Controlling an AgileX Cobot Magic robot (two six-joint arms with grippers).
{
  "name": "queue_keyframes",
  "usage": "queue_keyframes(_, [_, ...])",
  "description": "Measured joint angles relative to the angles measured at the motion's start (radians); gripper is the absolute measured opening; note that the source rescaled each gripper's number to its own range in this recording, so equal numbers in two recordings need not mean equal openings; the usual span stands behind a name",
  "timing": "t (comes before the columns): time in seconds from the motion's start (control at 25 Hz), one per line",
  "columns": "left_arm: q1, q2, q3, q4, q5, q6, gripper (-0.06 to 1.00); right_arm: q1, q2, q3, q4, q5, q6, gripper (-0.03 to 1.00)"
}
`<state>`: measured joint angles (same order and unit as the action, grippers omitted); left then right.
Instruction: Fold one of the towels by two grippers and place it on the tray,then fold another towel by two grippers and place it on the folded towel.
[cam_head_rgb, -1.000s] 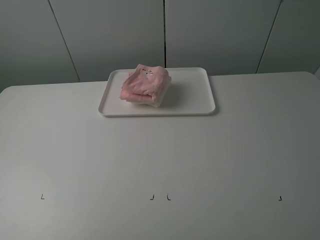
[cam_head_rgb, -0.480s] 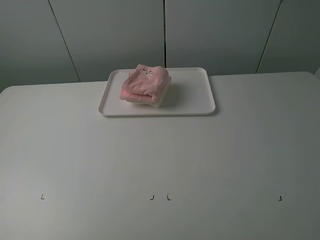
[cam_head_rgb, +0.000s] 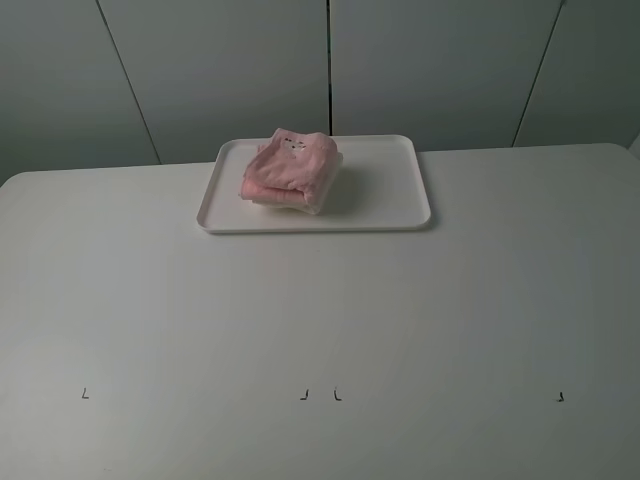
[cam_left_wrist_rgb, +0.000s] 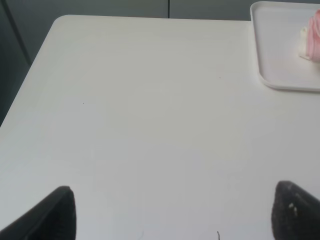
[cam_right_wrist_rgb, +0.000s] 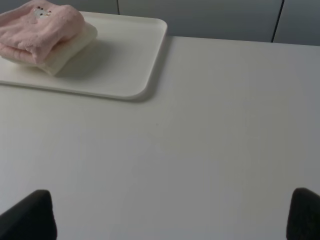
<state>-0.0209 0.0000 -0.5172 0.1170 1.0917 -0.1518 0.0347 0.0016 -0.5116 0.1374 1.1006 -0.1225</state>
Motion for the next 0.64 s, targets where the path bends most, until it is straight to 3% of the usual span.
queue_keyframes(0.64, [0.0, 0.0, 0.0, 0.0, 0.0, 0.0, 1.0, 0.0, 0.0, 0.0, 0.0, 0.0, 0.0, 1.0])
